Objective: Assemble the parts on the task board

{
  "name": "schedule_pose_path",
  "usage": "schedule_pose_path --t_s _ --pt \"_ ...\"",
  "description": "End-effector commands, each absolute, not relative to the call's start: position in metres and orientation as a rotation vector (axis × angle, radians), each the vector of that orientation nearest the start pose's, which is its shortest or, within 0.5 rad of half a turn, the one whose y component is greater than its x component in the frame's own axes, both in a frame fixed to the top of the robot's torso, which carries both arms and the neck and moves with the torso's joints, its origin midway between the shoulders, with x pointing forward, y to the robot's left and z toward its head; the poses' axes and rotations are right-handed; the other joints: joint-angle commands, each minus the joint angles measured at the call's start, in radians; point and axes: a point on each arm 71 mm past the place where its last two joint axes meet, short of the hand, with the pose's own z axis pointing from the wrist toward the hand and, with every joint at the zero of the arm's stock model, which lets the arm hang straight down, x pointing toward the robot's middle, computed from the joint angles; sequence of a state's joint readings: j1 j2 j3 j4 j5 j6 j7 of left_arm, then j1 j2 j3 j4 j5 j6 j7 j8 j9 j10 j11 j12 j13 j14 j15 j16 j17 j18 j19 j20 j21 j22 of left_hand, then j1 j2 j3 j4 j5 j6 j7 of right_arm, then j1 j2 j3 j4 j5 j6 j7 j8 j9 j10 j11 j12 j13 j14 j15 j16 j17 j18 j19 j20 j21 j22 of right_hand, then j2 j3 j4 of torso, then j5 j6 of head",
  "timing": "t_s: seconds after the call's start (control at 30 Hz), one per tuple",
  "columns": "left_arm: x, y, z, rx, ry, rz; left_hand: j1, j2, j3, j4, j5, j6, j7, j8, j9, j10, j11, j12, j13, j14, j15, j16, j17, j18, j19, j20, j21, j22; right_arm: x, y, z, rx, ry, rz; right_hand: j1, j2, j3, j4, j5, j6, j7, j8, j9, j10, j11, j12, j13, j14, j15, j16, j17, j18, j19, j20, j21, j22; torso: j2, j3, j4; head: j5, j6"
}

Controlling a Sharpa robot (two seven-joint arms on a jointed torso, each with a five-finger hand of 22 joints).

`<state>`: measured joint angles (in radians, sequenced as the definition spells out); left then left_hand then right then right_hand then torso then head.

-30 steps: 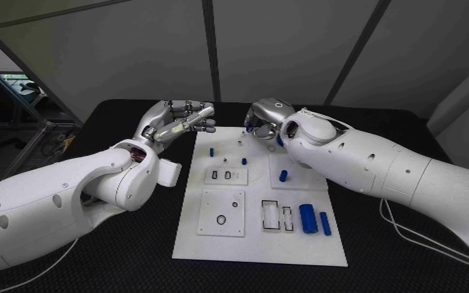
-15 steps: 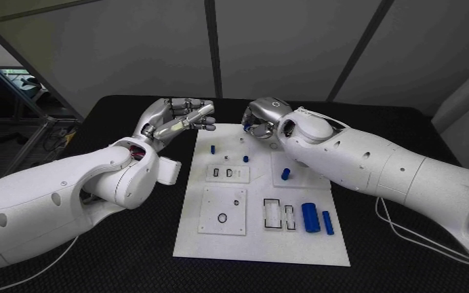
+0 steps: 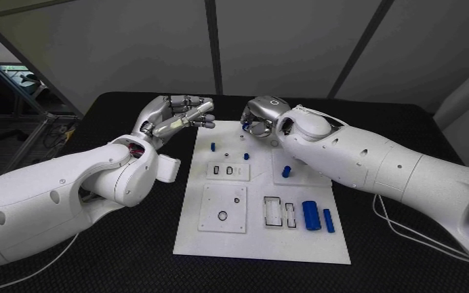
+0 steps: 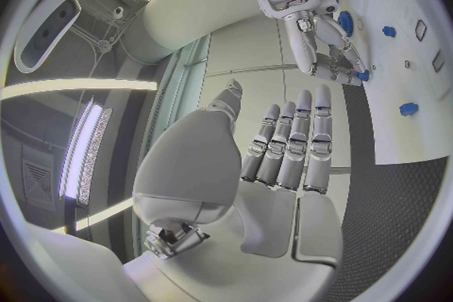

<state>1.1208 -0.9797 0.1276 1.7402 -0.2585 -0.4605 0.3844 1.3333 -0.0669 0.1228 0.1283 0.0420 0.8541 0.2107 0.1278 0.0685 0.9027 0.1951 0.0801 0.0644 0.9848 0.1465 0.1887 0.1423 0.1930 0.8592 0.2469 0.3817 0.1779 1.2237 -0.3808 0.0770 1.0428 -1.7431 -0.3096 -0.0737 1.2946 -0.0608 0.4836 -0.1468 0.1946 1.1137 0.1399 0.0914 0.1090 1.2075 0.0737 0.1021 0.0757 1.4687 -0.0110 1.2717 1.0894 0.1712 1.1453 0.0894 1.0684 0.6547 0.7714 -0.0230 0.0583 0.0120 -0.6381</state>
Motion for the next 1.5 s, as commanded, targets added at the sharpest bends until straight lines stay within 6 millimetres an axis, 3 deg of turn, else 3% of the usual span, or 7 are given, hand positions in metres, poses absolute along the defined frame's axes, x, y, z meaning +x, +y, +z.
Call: schedule_pose_path --t_s 0.03,0.2,0.47,0.93,1.17,1.33,1.5 --pt "0.455 0.217 -0.126 -0.851 1.299 -1.515 0.001 0.011 -0.005 -0.001 0.006 0.002 0.018 -0.004 -0.001 -0.004 0.000 -0.004 -0.001 -0.006 0.003 -0.006 0.001 -0.015 -0.005 0.002 0.000 -0.002 0.568 -0.089 -0.154 -0.370 1.474 0.532 -0.004 -0.012 0.002 0.008 -0.005 -0.015 0.007 -0.012 -0.002 -0.029 0.008 -0.019 -0.006 0.020 0.006 -0.007 -0.006 -0.008 -0.013 0.004 -0.008 -0.013 0.001 -0.0004 -0.0008 0.001 -0.002" --pt "0.455 0.217 -0.126 -0.849 1.300 -1.518 0.001 0.012 -0.005 -0.001 0.006 0.003 0.019 -0.004 -0.001 -0.005 0.001 -0.005 -0.001 -0.007 0.003 -0.007 0.001 -0.016 -0.006 0.003 -0.001 -0.002 0.569 -0.090 -0.154 -0.367 1.484 0.522 -0.014 -0.038 0.005 0.016 -0.014 -0.095 0.025 -0.031 -0.018 -0.144 0.035 -0.042 -0.014 0.006 0.028 -0.038 -0.051 0.000 -0.052 0.023 -0.036 -0.059 0.000 -0.0011 0.0000 0.000 -0.003" --pt "0.456 0.220 -0.125 -0.848 1.297 -1.514 0.001 0.012 -0.005 -0.001 0.006 0.003 0.019 -0.004 -0.001 -0.005 0.001 -0.005 -0.001 -0.007 0.003 -0.007 0.001 -0.016 -0.006 0.003 -0.001 -0.002 0.563 -0.095 -0.147 -0.346 1.435 0.534 0.005 -0.054 -0.020 0.016 -0.017 -0.194 0.001 -0.028 -0.037 -0.265 0.051 -0.032 -0.012 -0.017 0.040 -0.084 -0.116 0.014 -0.104 0.039 -0.082 -0.134 0.000 0.0006 -0.0023 0.004 -0.004" --pt "0.458 0.226 -0.125 -0.849 1.293 -1.501 0.001 0.013 -0.005 -0.001 0.006 0.003 0.019 -0.005 -0.001 -0.005 0.001 -0.006 -0.001 -0.007 0.003 -0.007 0.002 -0.016 -0.007 0.003 -0.001 -0.002 0.549 -0.144 -0.115 -0.177 1.460 0.586 -0.020 -0.059 -0.038 0.056 -0.013 -0.167 0.032 -0.019 -0.029 -0.046 0.017 0.120 0.030 0.010 0.018 -0.039 -0.057 0.001 -0.049 0.022 -0.027 -0.054 0.000 -0.0004 -0.0071 -0.005 0.018" --pt "0.459 0.228 -0.126 -0.850 1.293 -1.498 0.001 0.013 -0.005 -0.001 0.006 0.003 0.019 -0.005 -0.001 -0.005 0.001 -0.006 0.000 -0.007 0.004 -0.007 0.002 -0.016 -0.007 0.003 -0.001 -0.002 0.547 -0.178 -0.116 -0.139 1.613 0.544 -0.096 -0.117 -0.152 0.123 -0.003 -0.148 0.013 -0.002 -0.020 0.054 -0.007 0.238 0.099 0.020 -0.002 -0.010 -0.018 -0.008 -0.012 0.007 -0.002 -0.009 -0.004 0.0037 -0.0227 -0.008 0.016" --pt "0.460 0.227 -0.126 -0.850 1.294 -1.500 0.001 0.013 -0.005 -0.001 0.006 0.003 0.019 -0.005 -0.001 -0.005 0.001 -0.006 0.000 -0.007 0.004 -0.007 0.002 -0.016 -0.007 0.003 -0.001 -0.002 0.547 -0.187 -0.118 -0.156 1.658 0.515 -0.046 -0.107 -0.292 0.178 0.014 -0.177 0.005 0.001 -0.018 0.032 -0.017 0.416 0.236 0.032 -0.009 0.037 0.048 -0.017 0.021 -0.004 0.022 0.033 -0.005 0.0053 -0.0280 -0.014 0.014" --pt "0.461 0.226 -0.127 -0.851 1.295 -1.501 0.001 0.013 -0.005 -0.001 0.006 0.003 0.019 -0.005 -0.001 -0.005 0.001 -0.006 0.000 -0.007 0.004 -0.007 0.002 -0.016 -0.007 0.003 -0.001 -0.002 0.549 -0.192 -0.122 -0.166 1.705 0.490 0.039 -0.100 -0.444 0.309 0.023 -0.238 0.021 0.025 -0.013 -0.068 -0.012 0.713 0.482 0.046 -0.002 0.110 0.153 -0.028 0.052 0.004 0.058 0.091 -0.004 0.0059 -0.0261 -0.030 0.008"
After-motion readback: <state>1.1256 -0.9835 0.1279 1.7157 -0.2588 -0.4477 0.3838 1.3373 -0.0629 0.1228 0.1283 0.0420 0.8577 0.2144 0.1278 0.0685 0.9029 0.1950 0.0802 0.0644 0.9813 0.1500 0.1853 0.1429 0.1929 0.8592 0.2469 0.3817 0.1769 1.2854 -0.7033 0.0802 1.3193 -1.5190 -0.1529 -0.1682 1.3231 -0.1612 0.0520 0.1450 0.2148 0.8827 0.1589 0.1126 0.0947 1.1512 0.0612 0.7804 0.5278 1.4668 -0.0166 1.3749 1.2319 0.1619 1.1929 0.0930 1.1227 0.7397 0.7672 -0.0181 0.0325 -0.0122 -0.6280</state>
